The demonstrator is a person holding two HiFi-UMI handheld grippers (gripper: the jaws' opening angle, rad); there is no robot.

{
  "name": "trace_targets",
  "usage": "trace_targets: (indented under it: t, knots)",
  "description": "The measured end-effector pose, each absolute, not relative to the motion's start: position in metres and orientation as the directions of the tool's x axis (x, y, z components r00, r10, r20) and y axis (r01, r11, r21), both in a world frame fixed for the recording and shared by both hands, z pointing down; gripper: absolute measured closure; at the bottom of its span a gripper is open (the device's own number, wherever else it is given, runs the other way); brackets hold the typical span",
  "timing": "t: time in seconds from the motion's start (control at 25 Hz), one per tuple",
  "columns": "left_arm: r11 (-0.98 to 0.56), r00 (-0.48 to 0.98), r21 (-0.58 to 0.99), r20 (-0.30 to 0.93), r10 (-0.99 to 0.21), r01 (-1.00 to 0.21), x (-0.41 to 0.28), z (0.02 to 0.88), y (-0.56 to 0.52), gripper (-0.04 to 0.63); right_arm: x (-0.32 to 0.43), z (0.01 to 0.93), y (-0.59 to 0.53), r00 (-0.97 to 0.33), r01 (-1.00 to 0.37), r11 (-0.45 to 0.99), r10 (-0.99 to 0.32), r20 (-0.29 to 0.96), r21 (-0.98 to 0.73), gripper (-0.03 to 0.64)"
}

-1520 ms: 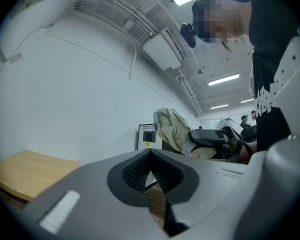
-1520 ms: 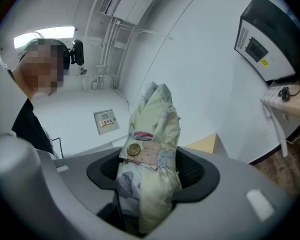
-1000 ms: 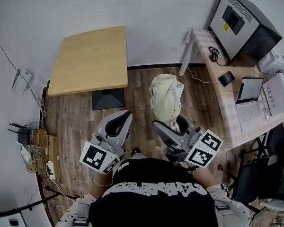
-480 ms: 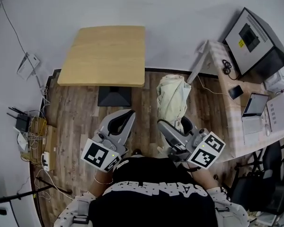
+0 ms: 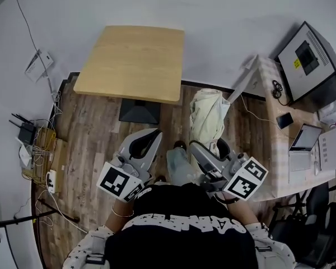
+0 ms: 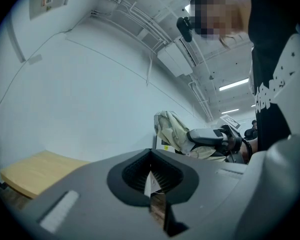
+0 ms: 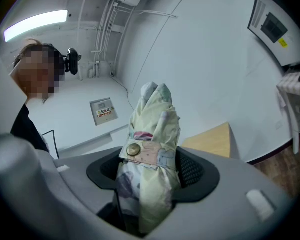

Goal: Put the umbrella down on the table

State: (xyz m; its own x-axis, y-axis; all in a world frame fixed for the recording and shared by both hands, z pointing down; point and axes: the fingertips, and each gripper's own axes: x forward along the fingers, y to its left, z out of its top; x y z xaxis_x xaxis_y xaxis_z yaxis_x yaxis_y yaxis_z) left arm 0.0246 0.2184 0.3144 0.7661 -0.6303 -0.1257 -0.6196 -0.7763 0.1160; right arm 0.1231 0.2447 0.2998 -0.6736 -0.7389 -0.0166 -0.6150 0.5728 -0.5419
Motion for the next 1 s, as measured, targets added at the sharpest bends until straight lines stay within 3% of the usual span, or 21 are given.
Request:
trace_targets:
  t: [1.0]
  knots:
    - [-0.635,0.634,0.1,-0.047,-0.772,-0.766,0.003,0.317,0.079,0.601,0.105,0.311,0.073,-0.8,-0.47,0.651,-0.599,-0.024,-0.596,0.319]
